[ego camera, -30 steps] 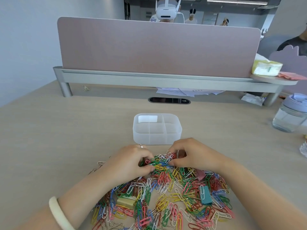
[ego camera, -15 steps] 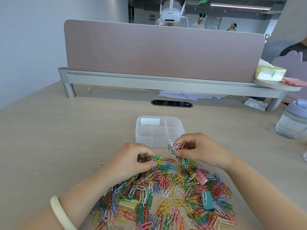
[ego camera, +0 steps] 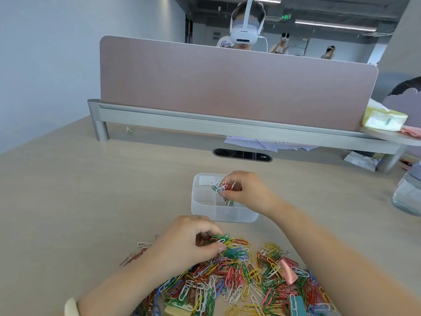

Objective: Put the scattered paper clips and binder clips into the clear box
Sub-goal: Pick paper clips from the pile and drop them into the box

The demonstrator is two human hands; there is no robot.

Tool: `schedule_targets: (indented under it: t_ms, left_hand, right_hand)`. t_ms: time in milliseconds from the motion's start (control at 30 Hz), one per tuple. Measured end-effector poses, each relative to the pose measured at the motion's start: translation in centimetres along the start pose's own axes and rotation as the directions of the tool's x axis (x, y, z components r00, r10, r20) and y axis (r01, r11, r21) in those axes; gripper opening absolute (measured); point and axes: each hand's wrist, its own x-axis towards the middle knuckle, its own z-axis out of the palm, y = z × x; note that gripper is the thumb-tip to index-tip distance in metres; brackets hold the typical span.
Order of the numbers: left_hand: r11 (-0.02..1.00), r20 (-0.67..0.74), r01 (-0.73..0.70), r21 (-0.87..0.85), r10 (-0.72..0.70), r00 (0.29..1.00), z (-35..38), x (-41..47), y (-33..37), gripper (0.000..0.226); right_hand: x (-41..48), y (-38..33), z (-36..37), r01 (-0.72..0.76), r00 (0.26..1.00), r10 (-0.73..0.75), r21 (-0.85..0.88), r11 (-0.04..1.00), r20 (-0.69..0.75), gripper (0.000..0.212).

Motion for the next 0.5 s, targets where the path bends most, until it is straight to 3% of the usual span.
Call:
schedule_targets:
  t_ms: [133, 267, 500]
  left_hand:
    - [1.000, -0.001, 0.010, -0.025, -0.010, 1.000, 0.0, 0.0, 0.1, 0.010]
    - [0.999, -0.008, 0.020, -0.042, -0.020, 1.000, -0.2, 0.0, 0.2, 0.012]
    - [0.999, -0.002, 0.020, -0.036, -0.020, 1.000, -0.2, -0.1, 0.0, 0.012]
  right_hand:
    - [-0.4, -0.3, 0.0, 0.074, 0.997, -0.065, -0.211, 0.975, 0.048, 0.015]
    - [-0.2, -1.5, -0.4, 0.090, 0.985, -0.016, -0.426, 0.900, 0.174, 0.017]
    - [0.7, -2.4, -1.2, 0.083, 0.936, 0.065, -0.394, 0.915, 0.346, 0.023]
